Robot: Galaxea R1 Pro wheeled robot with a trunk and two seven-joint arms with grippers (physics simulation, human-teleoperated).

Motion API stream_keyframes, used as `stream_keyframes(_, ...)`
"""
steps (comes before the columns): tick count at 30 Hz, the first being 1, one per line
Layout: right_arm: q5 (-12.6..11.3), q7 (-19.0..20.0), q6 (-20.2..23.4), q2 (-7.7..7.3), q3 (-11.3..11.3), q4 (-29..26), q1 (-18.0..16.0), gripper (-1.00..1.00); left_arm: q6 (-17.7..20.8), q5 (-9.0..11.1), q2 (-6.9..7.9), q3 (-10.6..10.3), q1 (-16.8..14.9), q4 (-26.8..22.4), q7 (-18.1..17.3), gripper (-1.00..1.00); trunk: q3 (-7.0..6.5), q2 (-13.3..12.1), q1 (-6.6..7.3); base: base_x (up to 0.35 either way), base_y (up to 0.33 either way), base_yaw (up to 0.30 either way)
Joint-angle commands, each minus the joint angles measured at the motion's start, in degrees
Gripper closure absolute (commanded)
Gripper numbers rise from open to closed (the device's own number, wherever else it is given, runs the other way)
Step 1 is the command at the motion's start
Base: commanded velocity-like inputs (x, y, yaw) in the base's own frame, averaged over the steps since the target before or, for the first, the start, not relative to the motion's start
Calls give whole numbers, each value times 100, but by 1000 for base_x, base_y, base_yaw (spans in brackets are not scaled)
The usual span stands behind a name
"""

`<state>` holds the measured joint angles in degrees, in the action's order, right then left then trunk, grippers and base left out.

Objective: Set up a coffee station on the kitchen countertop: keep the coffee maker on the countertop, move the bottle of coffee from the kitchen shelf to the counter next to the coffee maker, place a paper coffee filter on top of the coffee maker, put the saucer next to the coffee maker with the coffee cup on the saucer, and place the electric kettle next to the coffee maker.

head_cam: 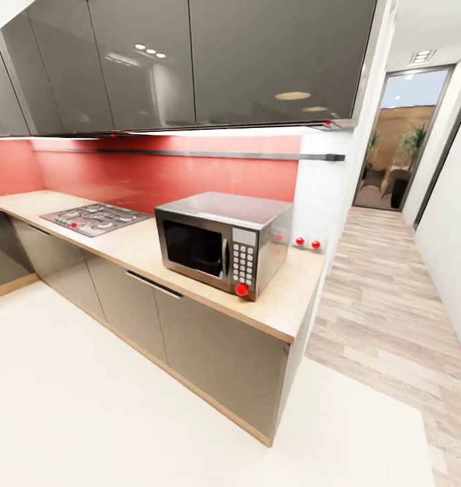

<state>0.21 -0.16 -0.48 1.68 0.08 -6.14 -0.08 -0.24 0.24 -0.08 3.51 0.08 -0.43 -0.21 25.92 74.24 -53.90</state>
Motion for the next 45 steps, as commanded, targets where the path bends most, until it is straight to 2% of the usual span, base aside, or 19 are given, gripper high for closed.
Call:
stream_keyframes(1, 3, -2, -5, 0, 1, -2, -1, -100, -3, 2, -1, 40, 1, -5, 1, -100, -9, -39, 23, 0, 0, 234)
stream_keyframes(45, 5, -2, -10, 8, 1, 5, -1, -100, -3, 2, 9, 62, 1, -10, 38, -100, -658, -1804, 989, 0, 0, 262)
